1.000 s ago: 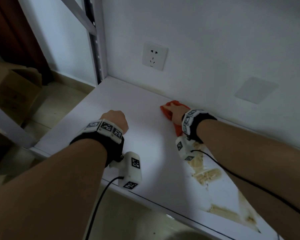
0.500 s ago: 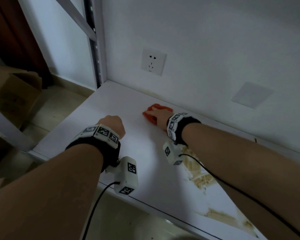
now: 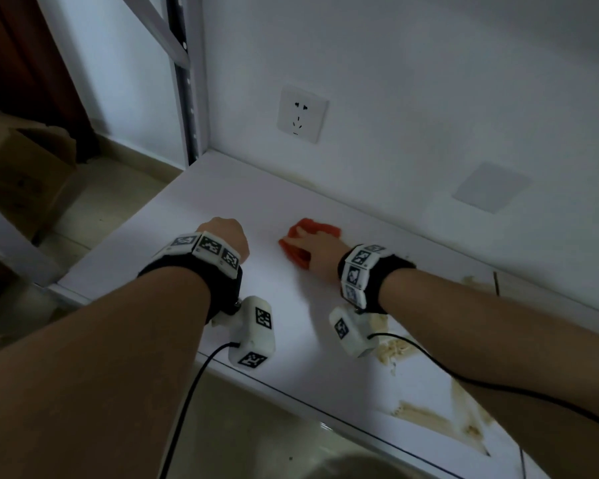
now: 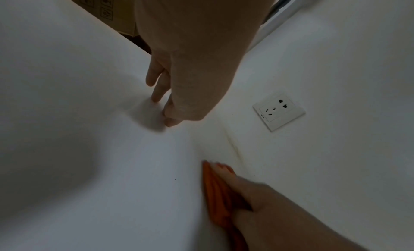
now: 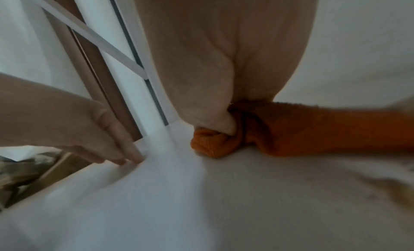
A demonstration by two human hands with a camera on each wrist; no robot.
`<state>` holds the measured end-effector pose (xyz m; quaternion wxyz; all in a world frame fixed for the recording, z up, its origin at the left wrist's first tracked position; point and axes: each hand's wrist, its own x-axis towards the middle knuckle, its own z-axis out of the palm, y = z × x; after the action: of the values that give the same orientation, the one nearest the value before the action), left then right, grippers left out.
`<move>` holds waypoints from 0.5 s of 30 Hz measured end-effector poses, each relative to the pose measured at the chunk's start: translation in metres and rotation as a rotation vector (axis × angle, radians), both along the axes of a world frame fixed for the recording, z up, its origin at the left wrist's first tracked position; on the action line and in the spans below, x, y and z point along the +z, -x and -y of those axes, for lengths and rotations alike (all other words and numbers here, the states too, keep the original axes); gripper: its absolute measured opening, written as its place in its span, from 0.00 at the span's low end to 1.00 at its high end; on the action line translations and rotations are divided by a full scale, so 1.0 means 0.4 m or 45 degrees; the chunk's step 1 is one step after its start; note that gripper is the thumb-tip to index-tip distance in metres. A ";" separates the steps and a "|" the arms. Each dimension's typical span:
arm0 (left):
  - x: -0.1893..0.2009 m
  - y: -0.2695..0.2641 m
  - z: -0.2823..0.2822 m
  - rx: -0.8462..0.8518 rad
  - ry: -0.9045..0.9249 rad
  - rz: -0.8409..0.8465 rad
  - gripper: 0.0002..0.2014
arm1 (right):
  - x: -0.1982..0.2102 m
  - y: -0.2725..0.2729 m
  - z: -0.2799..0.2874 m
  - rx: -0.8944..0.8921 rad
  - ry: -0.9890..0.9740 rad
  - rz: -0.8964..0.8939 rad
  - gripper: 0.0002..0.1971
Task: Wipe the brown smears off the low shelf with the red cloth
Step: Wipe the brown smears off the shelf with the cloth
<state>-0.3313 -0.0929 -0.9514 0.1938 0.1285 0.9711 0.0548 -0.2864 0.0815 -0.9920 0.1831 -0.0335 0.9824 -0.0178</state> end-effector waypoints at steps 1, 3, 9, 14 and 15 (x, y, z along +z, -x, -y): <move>-0.002 -0.001 0.001 -0.007 0.008 0.007 0.18 | 0.003 0.007 0.013 0.018 0.017 0.065 0.24; -0.005 -0.002 0.004 -0.018 0.030 0.010 0.18 | 0.011 0.029 0.007 0.052 0.020 0.123 0.26; -0.016 0.003 0.006 -0.003 -0.001 -0.019 0.18 | 0.022 0.060 -0.091 -0.224 -0.055 0.058 0.27; -0.015 0.002 -0.009 -0.013 0.006 0.001 0.17 | 0.002 0.002 -0.195 -0.282 -0.232 0.168 0.58; -0.015 0.002 -0.009 -0.013 0.012 0.004 0.17 | -0.005 -0.010 -0.193 -0.297 -0.225 0.164 0.55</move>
<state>-0.3323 -0.0893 -0.9573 0.1962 0.1323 0.9703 0.0495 -0.2826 0.1586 -0.9939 0.2447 0.0983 0.9635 0.0456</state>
